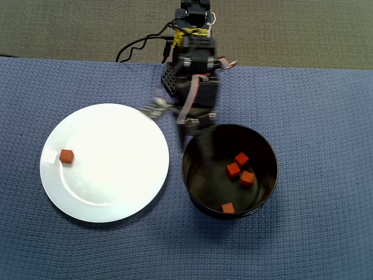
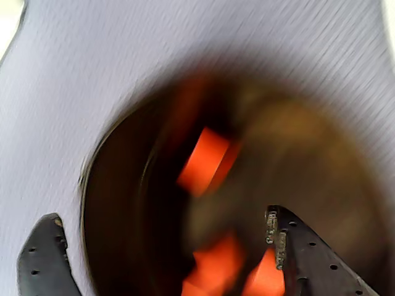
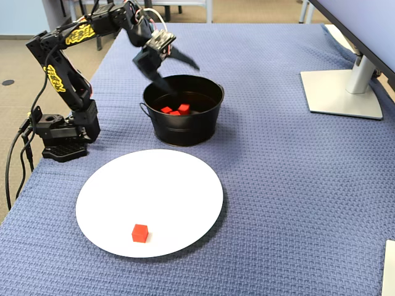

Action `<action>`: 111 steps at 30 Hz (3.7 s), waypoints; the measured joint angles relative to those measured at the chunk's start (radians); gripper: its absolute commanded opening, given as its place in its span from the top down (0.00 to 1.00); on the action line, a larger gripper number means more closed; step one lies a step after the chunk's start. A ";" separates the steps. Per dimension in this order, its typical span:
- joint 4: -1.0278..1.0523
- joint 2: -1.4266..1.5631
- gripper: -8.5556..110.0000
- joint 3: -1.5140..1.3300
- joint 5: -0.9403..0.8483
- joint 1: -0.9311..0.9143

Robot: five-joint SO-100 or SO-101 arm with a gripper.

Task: Pick up the red cubes from the white plate and place them in the black recipient

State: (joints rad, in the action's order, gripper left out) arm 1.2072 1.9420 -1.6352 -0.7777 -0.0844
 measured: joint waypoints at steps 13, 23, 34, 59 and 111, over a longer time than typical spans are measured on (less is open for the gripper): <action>-0.281 -0.249 0.70 -0.138 -0.884 -0.647; -0.285 -0.396 0.72 -0.104 -1.173 -0.785; -0.281 -0.641 0.72 0.133 -1.183 -0.839; -0.295 -0.729 0.74 0.172 -0.187 -0.818; -0.181 -1.031 0.85 0.554 -0.190 -0.845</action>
State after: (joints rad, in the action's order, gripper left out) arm 1.0262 0.9112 -1.0815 -0.9679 -0.9296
